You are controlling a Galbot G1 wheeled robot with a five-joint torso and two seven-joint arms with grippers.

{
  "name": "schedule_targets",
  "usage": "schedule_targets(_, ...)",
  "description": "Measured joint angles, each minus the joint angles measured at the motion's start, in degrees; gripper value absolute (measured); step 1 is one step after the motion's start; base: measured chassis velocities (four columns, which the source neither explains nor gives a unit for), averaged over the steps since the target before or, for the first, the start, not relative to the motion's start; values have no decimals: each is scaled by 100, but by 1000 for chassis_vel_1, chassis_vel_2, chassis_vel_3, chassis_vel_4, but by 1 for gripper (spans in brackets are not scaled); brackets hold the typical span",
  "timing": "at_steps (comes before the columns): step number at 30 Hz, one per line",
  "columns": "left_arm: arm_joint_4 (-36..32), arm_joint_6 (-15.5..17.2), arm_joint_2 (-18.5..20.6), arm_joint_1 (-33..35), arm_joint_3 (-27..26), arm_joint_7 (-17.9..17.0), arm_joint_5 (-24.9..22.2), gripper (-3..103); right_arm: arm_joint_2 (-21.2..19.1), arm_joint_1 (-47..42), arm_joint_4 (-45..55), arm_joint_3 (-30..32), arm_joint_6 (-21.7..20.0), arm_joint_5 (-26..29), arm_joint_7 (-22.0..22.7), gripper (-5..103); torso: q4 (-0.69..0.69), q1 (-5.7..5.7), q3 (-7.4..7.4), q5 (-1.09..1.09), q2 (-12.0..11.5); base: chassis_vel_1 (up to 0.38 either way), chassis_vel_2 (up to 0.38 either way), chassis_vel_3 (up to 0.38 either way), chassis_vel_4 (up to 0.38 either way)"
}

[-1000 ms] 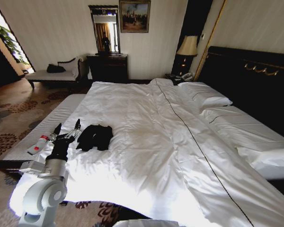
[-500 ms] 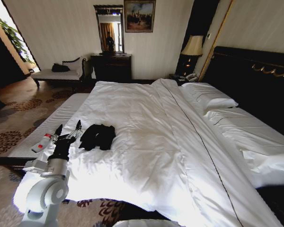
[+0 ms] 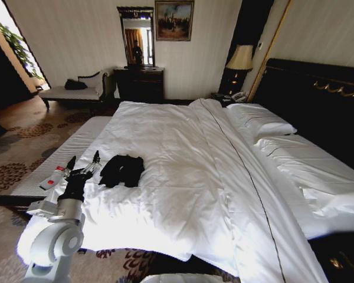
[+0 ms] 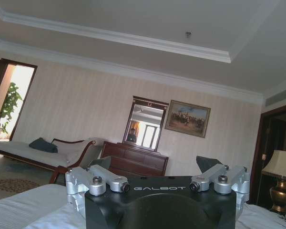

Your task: Fold the clothes on the bed.

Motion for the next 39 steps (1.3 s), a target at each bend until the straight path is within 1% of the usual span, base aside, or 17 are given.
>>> schedule_targets(1, -9, -1, -3, 11, 3, 0, 13, 100, -7, 28, -10, 31, 14, -33, 1, 4, -13, 0, 1, 0, 0, 0, 0, 0, 0)
schedule_targets(2, -13, -1, -3, 22, 5, 2, 21, 100, -11, 45, 9, 53, 22, -55, 3, 9, -17, 0, 1, 1, 0, 0, 0, 0, 0)
schedule_targets(3, -13, -1, -3, 22, 5, 2, 21, 100, -11, 45, 9, 53, 22, -55, 3, 9, -17, 0, 1, 1, 0, 0, 0, 0, 0)
schedule_targets(5, -30, -16, -3, 62, 4, 7, 56, 100, -32, 70, 275, 138, 106, -192, -51, 20, -20, -2, 1, 3, 0, -18, -37, -66, -24)
schedule_targets(8, -34, -30, 0, 89, -4, 12, 86, 100, -38, 67, 600, 224, 206, -336, -169, 25, -14, -3, 1, 2, 0, 0, 0, 0, 0)
schedule_targets(12, -86, -60, 6, 172, -57, 17, 119, 100, -94, 13, 1478, 527, 327, -580, -499, 47, -3, -2, 1, -1, 0, 0, 0, 0, 0)
schedule_targets(14, -97, -65, 6, 195, -71, 18, 125, 100, -113, 0, 1711, 637, 289, -608, -518, 47, -3, -1, 1, -1, 0, 0, 0, 0, 0)
schedule_targets(15, -110, -71, 7, 224, -88, 18, 136, 100, -130, -28, 2005, 743, 194, -614, -492, 57, -1, -1, 1, -1, 0, 0, 0, 0, 0)
schedule_targets(17, -120, -75, 8, 243, -97, 19, 143, 100, -134, -55, 2187, 788, 111, -597, -431, 57, -1, -1, 1, -1, 0, 0, 0, 0, 0)
schedule_targets(18, -129, -79, 9, 260, -106, 19, 150, 100, -133, -91, 2372, 816, 14, -567, -346, 63, 0, -1, 1, -2, 0, 0, 0, 0, 0)
schedule_targets(21, -183, -86, -2, 321, -139, 22, 175, 100, -37, -259, 3114, 842, -472, -322, 273, 79, -1, -2, 0, -1, 0, 0, 0, 0, 0)
schedule_targets(23, -199, -86, -5, 333, -144, 22, 182, 100, -9, -293, 3281, 843, -572, -241, 423, 79, -1, -1, 0, -1, 0, 0, 0, 0, 0)
schedule_targets(26, -247, -86, -8, 376, -167, 24, 206, 100, 78, -410, 3952, 995, -862, 3, 850, 94, -1, 0, 0, -3, 0, 0, 0, 0, 0)
schedule_targets(29, -259, -86, -11, 396, -171, 25, 220, 100, 71, -426, 4315, 1229, -964, 38, 932, 99, -1, -1, 0, -3, 0, 0, 0, 0, 0)
schedule_targets(34, -257, -115, -27, 452, -183, 27, 266, 100, -92, -251, 4639, 1498, -1112, 17, 873, 100, -1, -1, 0, -3, 0, 0, 0, 0, 0)
schedule_targets(36, -251, -126, -22, 474, -197, 28, 271, 100, -146, -197, 4657, 1516, -1114, -19, 761, 100, 0, -1, 0, -1, 0, 0, 0, 0, 0)
schedule_targets(39, -224, -143, 36, 537, -263, 28, 275, 100, -323, -78, 4661, 1486, -1044, -149, 145, 100, -1, 0, 0, -2, 0, 0, 0, 0, 0)
